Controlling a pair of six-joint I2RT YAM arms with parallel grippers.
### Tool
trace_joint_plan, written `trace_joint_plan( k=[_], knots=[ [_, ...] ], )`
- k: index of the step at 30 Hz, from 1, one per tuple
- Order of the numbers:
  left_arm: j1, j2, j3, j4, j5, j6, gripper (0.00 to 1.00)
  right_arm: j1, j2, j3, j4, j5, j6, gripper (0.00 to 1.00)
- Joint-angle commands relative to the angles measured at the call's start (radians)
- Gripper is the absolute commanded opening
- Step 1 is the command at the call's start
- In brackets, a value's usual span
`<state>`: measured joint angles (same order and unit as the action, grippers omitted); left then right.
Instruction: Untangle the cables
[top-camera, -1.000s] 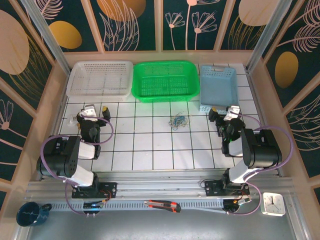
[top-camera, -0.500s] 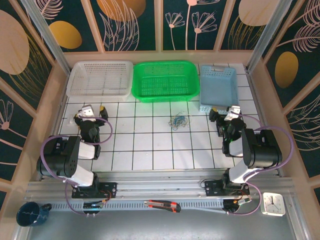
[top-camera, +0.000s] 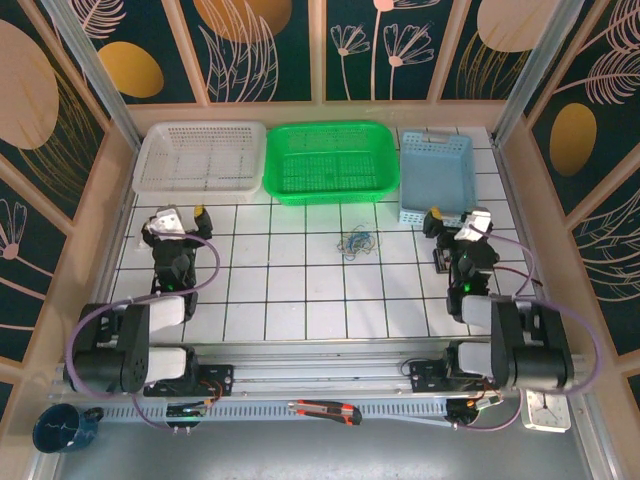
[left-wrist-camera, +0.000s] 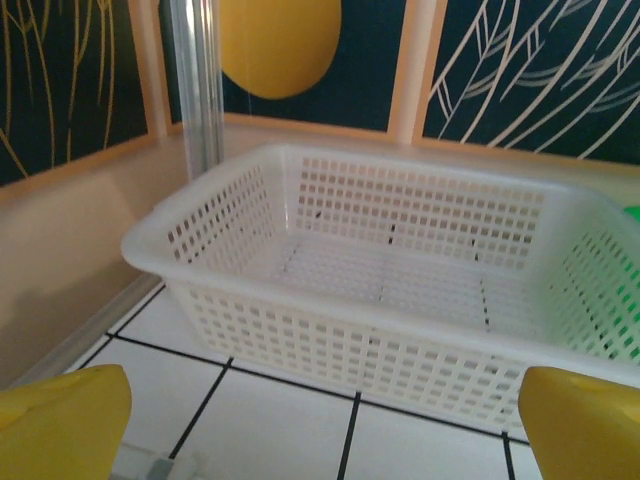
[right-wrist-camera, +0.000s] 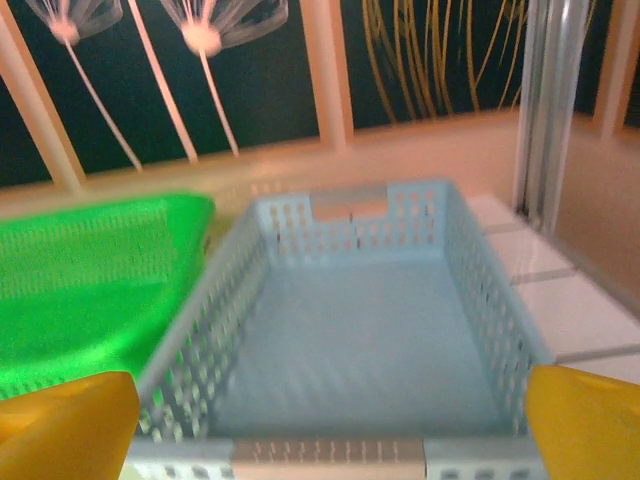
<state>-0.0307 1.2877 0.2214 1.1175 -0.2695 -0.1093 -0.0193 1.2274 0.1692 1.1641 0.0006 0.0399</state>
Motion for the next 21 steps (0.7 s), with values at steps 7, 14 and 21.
trace_joint_plan(
  k=[7, 14, 21],
  knots=[
    [0.006, -0.217, 0.123, -0.333, 0.051, -0.144, 0.99, -0.007, -0.328, 0.255, -0.722, 0.211, 0.430, 0.99],
    [0.006, -0.376, 0.227, -0.555, 0.273, -0.301, 0.99, 0.012, -0.234, 0.471, -1.045, -0.005, 0.513, 0.99],
    [-0.006, -0.443, 0.277, -0.677, 0.427, -0.450, 0.99, 0.303, -0.161, 0.497, -1.089, -0.052, 0.442, 0.99]
  ],
)
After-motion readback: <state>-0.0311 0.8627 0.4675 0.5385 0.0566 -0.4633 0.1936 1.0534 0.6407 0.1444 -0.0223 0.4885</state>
